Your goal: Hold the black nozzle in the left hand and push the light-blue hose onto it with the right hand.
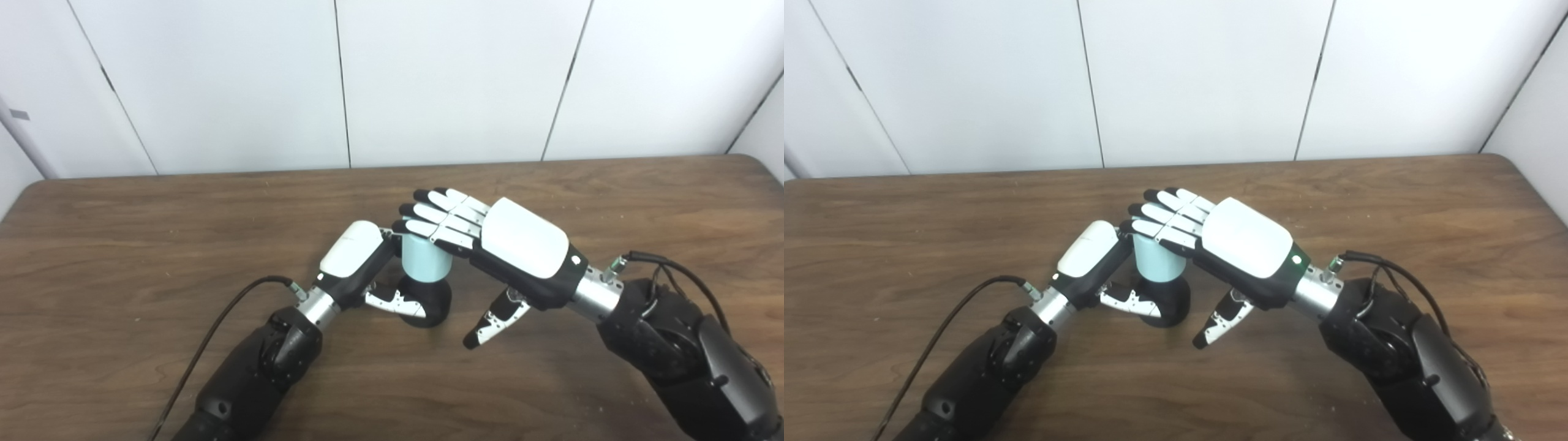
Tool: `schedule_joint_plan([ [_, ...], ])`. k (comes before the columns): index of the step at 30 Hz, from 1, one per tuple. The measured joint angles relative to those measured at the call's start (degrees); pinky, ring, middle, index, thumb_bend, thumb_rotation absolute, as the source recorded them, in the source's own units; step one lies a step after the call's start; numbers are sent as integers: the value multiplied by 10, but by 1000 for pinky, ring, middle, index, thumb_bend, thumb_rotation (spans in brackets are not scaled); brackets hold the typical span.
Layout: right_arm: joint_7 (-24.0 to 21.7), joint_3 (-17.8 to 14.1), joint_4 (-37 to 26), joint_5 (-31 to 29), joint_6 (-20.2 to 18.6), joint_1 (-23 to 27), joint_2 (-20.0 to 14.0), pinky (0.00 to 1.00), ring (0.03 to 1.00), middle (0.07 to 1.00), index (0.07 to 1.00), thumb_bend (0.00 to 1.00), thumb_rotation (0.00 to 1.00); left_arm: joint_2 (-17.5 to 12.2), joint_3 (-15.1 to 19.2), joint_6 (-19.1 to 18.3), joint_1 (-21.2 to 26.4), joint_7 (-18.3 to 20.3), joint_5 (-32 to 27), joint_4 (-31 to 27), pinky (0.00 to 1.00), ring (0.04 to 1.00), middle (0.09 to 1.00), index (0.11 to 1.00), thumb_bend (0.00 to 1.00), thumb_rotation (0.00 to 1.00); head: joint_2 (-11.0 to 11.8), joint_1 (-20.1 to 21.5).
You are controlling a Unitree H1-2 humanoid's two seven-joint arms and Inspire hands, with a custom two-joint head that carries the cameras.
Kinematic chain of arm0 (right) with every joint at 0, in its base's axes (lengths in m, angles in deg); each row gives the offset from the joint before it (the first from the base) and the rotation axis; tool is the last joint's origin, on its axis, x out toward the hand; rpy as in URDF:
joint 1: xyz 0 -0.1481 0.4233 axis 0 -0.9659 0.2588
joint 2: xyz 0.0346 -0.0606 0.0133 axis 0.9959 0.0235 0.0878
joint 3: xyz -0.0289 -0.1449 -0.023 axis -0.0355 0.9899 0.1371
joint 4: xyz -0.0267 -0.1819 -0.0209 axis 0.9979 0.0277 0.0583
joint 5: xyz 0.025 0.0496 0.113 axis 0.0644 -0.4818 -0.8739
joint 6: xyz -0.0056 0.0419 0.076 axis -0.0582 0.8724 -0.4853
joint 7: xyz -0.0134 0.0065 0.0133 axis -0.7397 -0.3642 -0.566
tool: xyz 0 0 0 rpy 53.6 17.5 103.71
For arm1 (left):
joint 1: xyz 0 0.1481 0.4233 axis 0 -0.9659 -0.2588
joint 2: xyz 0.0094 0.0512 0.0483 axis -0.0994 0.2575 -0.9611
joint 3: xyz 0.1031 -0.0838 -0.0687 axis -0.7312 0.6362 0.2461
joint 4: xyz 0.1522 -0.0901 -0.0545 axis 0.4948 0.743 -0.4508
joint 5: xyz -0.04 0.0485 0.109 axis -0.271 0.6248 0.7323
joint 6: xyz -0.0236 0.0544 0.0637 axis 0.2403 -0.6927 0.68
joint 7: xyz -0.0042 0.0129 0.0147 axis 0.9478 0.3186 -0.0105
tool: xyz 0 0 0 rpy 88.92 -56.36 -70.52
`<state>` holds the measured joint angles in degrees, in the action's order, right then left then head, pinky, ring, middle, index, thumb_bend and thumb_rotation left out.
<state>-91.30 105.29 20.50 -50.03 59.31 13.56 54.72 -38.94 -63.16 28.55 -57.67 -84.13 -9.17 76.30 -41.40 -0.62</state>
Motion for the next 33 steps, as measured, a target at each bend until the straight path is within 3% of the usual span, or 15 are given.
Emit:
schedule_joint_plan([
  [4,10,0,0,5,4,-6,0,999,1000,965,923,814,133,0,0,0,0,0,0,0,517,482,423,418,658,418,-1,-1],
  [11,92,5,30,43,43,-23,2,1000,1000,975,937,807,109,0,0,1,-1,1,0,0,517,482,423,411,658,417,-3,0],
  [19,136,19,36,64,45,-30,-1,1000,1000,981,931,801,109,0,0,1,-1,4,-2,-1,515,481,425,417,661,421,-4,0],
  [33,162,39,38,79,45,-25,-15,1000,1000,968,912,764,131,0,0,1,-4,7,-3,-5,506,479,424,417,662,421,-5,0],
])
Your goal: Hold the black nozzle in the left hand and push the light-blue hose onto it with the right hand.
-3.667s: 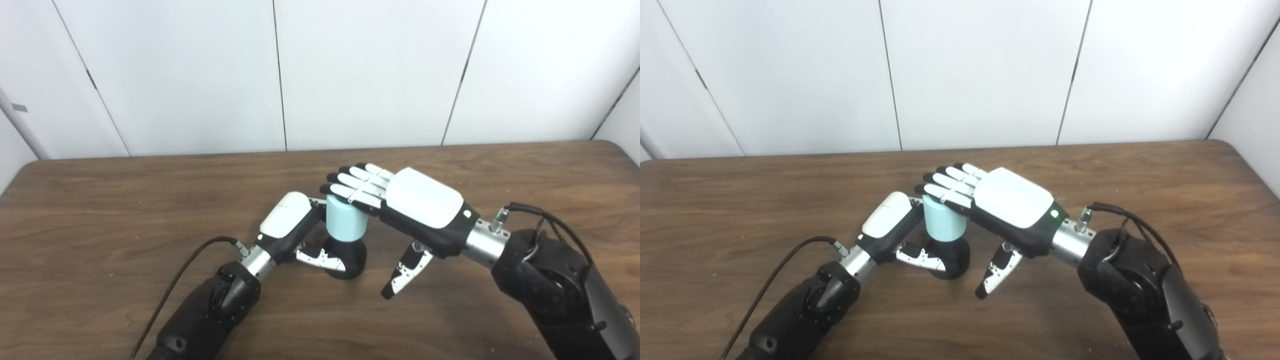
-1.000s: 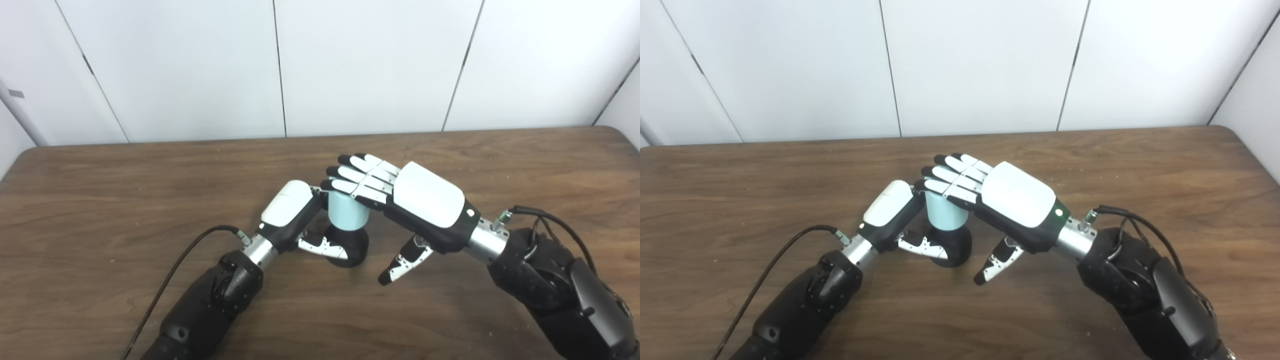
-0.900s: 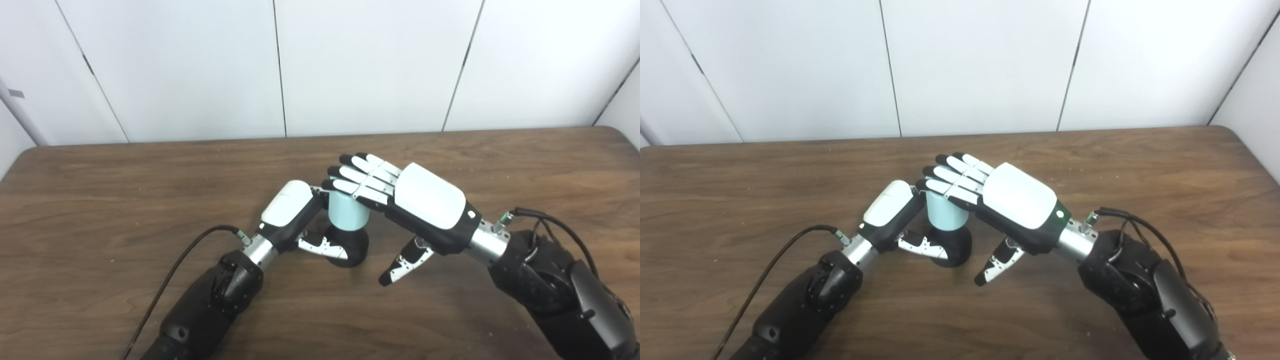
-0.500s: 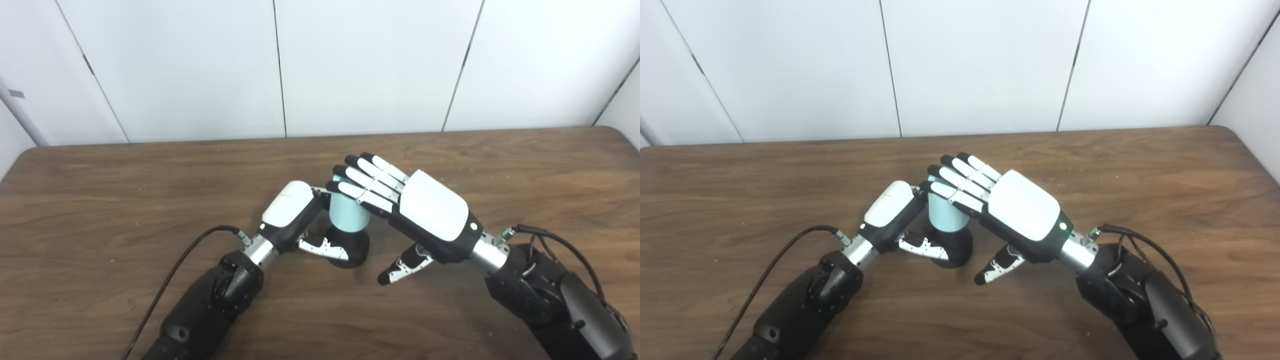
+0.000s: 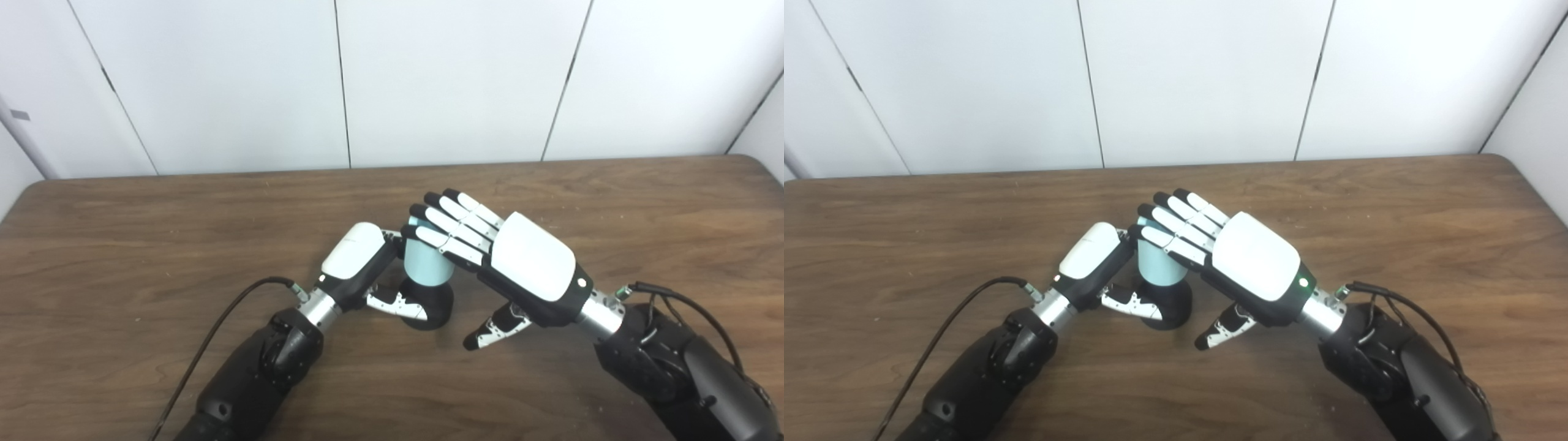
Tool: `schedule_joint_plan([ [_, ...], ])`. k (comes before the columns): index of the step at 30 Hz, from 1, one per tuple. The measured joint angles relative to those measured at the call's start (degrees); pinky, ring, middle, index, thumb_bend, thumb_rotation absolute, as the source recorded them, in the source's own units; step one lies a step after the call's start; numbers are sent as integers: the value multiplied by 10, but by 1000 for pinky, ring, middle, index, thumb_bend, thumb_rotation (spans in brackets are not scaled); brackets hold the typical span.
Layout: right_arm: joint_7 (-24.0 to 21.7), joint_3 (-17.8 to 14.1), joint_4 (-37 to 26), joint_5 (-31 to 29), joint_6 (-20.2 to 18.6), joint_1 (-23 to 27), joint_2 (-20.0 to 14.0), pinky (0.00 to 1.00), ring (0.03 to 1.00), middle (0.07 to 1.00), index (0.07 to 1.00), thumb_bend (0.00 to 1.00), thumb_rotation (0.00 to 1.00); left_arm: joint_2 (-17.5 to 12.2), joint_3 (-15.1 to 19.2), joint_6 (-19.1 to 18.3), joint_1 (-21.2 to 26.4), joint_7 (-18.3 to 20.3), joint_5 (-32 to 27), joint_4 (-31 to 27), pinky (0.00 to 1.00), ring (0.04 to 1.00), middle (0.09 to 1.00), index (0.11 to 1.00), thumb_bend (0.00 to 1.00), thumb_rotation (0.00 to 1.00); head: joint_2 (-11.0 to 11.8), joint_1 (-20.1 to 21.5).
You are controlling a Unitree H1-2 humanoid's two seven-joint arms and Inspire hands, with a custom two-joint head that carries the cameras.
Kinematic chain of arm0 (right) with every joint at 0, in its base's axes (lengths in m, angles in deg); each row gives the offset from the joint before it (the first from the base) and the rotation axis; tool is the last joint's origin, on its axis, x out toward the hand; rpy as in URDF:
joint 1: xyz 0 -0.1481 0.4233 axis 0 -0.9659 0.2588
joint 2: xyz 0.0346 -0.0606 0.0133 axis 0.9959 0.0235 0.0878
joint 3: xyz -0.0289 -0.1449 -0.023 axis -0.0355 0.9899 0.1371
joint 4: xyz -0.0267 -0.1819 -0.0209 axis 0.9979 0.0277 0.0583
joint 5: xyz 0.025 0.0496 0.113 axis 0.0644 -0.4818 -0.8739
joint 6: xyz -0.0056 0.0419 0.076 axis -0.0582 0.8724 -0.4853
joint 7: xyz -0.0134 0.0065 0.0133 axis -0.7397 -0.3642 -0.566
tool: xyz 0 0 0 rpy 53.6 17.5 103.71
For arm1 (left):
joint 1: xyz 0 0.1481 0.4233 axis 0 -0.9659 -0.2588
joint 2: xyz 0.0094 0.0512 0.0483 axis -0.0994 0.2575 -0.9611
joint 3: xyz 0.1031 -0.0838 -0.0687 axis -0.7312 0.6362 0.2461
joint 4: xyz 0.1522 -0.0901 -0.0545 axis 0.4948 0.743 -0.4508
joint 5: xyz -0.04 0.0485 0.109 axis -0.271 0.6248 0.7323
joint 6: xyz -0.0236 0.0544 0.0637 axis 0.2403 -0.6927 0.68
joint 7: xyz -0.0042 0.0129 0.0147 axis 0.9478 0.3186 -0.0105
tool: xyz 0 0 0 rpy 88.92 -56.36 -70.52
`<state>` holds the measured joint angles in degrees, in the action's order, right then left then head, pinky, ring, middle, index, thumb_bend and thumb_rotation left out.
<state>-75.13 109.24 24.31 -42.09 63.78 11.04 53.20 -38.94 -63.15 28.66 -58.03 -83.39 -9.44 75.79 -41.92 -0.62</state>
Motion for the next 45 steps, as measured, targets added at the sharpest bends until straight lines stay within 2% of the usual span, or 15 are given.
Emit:
schedule_joint_plan([
  [15,-5,13,-1,0,-1,13,-5,1000,986,937,885,765,140,0,5,-5,-7,5,-1,-9,506,480,425,415,662,421,-1,0],
  [22,-21,22,-1,-5,-1,27,-9,1000,984,930,885,765,142,-1,7,-6,-8,7,-3,-10,507,483,426,416,664,423,-2,-1],
  [45,-24,24,-3,-7,-2,27,-11,992,982,931,896,771,152,-1,9,-7,-10,9,-4,-12,501,480,424,417,662,420,-4,-2],
])
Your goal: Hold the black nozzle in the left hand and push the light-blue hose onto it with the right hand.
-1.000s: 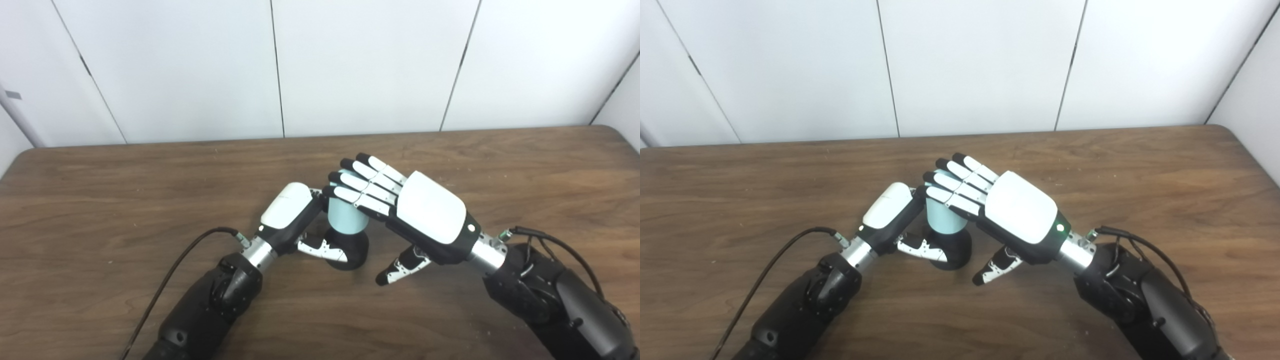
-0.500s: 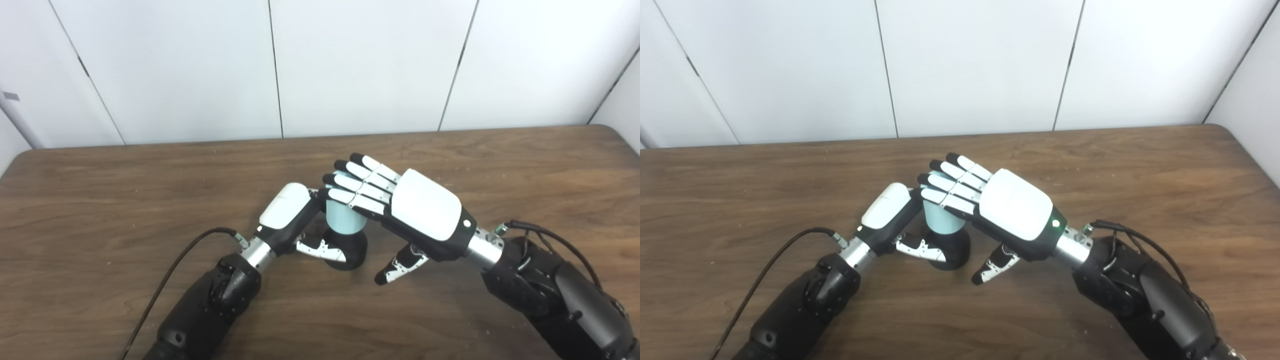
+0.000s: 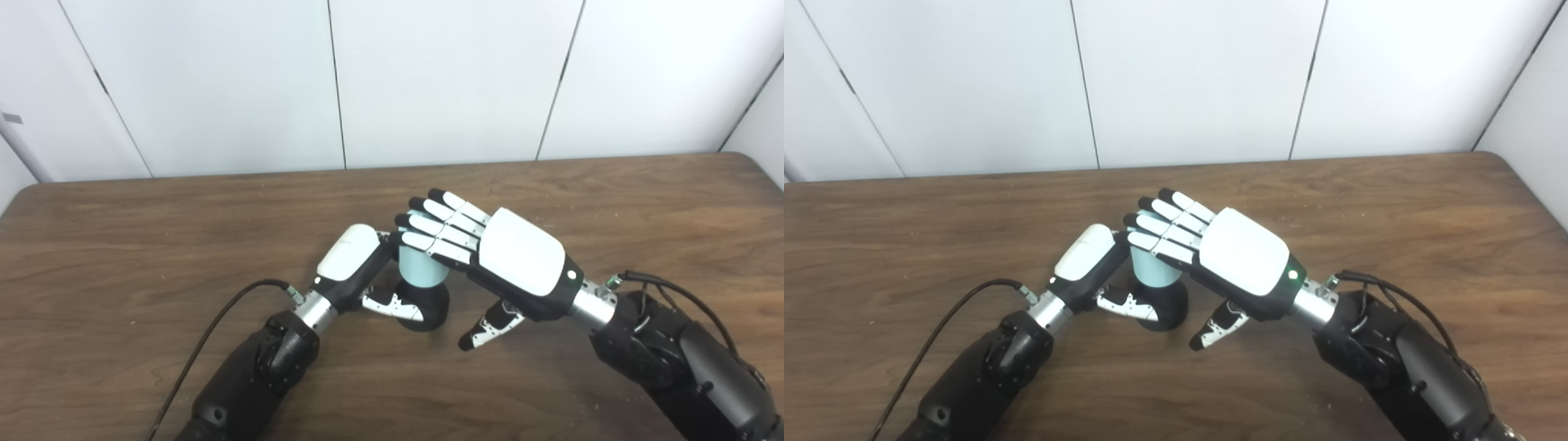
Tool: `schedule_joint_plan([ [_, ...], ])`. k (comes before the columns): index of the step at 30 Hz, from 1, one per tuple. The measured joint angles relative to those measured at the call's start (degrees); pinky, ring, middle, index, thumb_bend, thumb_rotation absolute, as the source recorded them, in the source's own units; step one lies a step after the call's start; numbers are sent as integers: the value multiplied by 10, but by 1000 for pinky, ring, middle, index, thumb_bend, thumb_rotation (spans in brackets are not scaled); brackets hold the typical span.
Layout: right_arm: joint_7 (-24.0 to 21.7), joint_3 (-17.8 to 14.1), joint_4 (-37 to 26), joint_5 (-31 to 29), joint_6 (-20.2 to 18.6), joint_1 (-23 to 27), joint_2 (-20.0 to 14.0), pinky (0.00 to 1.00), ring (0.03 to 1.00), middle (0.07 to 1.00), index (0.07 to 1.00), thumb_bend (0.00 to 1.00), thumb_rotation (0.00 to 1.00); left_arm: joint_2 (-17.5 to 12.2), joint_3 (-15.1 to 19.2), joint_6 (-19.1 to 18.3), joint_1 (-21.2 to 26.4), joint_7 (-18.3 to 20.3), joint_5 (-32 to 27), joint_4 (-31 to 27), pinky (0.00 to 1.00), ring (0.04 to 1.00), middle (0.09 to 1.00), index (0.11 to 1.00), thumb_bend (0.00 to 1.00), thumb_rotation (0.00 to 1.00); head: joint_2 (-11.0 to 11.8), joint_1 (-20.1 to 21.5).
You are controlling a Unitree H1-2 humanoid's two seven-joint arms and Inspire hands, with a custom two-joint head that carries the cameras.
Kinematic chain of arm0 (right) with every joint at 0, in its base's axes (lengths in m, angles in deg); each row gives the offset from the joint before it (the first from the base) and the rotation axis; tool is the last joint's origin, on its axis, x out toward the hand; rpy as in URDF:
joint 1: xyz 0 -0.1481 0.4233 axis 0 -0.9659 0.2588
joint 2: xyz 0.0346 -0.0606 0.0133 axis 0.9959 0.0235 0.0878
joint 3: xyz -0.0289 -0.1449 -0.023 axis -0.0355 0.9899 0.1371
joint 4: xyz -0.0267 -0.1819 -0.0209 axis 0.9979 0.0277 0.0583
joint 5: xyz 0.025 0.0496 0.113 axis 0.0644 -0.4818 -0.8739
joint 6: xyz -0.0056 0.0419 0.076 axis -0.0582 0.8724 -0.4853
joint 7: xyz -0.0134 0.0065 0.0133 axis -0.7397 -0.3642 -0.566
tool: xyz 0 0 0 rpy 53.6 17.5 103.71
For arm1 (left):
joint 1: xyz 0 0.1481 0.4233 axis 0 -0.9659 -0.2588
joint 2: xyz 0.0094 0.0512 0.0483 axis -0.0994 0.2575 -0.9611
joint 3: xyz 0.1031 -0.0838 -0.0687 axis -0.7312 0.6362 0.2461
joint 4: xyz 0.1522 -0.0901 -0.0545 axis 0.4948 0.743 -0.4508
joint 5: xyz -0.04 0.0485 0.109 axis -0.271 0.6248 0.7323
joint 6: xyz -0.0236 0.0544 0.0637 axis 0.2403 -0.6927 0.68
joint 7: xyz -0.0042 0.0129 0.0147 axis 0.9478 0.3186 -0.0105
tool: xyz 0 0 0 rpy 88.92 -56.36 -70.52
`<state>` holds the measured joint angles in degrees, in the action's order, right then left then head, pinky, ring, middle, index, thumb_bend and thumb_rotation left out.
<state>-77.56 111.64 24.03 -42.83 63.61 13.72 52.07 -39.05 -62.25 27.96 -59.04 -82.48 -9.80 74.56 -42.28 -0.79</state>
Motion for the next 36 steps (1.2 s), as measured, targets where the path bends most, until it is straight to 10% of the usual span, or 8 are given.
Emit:
schedule_joint_plan([
  [21,5,5,-2,8,0,0,-7,999,993,947,900,776,167,0,0,-5,-2,0,0,-4,504,476,421,418,661,415,-1,0],
  [36,107,44,12,89,-2,1,-28,1000,1000,967,913,734,156,0,0,-6,-4,4,-1,-8,506,484,424,413,662,417,-3,0],
])
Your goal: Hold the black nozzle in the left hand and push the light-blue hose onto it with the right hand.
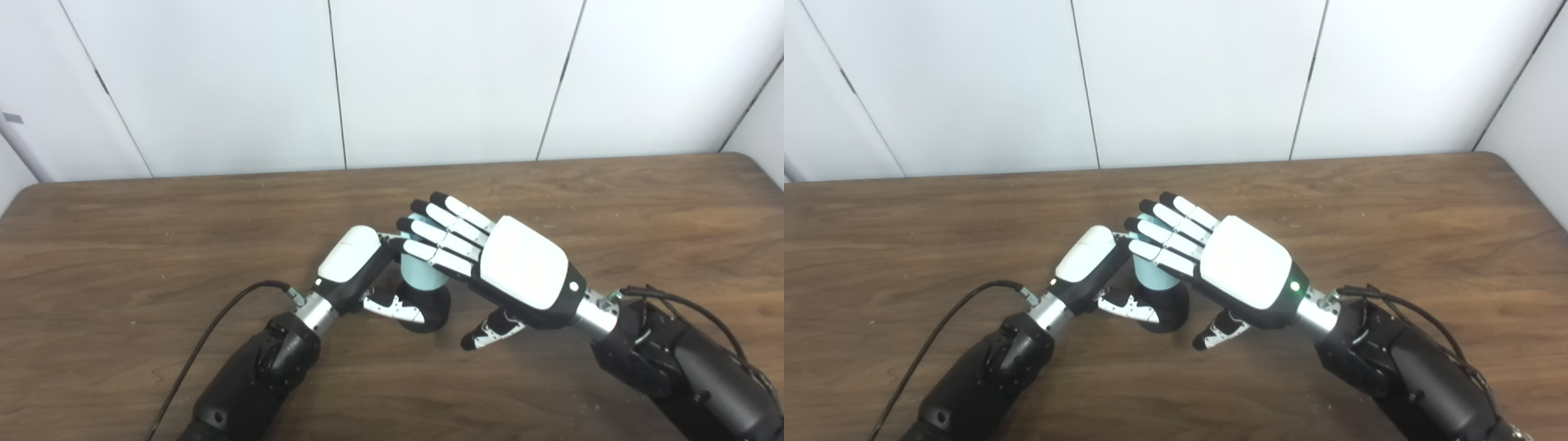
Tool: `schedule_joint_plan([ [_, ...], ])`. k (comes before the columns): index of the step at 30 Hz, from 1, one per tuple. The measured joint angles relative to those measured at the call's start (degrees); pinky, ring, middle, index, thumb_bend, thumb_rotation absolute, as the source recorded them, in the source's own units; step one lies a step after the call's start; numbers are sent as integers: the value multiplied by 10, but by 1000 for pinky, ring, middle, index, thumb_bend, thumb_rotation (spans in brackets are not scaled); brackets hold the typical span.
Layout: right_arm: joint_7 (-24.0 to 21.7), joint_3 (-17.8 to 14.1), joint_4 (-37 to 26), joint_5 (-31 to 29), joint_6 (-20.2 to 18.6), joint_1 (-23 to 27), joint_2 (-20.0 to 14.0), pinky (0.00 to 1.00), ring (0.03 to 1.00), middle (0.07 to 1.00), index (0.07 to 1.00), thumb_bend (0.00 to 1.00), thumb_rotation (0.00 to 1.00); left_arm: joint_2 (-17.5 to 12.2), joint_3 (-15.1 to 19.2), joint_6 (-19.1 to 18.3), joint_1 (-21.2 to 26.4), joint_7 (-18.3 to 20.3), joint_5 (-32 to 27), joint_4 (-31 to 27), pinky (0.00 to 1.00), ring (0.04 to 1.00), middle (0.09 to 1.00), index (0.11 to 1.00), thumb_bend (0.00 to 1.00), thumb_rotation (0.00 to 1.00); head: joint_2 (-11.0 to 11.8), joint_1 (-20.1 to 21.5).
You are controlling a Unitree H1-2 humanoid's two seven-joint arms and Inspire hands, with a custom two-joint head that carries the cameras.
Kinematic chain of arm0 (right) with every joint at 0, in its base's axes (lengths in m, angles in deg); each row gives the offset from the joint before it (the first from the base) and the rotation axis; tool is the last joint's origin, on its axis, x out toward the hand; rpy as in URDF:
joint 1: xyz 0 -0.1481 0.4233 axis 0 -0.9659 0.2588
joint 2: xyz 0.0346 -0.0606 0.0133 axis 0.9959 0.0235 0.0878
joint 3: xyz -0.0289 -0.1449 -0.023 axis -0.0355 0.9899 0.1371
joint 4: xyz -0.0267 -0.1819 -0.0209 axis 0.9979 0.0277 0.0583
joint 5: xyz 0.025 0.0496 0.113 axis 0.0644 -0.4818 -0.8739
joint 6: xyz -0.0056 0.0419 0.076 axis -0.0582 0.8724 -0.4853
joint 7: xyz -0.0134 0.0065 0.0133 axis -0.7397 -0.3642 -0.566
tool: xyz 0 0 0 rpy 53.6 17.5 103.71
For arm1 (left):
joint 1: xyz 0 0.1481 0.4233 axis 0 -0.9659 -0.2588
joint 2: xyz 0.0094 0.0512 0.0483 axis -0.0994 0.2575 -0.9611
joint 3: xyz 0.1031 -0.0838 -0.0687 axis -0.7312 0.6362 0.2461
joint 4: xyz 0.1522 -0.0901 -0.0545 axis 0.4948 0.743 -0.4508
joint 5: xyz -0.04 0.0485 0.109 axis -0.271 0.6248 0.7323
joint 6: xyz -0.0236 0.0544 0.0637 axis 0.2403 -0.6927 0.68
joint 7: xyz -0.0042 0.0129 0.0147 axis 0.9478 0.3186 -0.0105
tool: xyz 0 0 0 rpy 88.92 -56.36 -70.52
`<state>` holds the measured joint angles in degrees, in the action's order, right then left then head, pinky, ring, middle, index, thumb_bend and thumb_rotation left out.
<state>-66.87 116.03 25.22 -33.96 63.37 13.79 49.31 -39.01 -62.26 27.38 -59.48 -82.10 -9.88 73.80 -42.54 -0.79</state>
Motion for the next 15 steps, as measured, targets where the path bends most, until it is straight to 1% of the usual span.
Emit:
schedule_joint_plan([
  [5,12,7,3,7,0,4,-5,1000,1000,968,919,733,162,0,0,0,0,0,0,0,504,484,424,416,662,417,0,0],
  [15,12,8,3,5,-1,4,-6,1000,1000,968,925,734,170,0,0,0,0,0,0,0,501,486,425,416,665,420,-1,0],
])
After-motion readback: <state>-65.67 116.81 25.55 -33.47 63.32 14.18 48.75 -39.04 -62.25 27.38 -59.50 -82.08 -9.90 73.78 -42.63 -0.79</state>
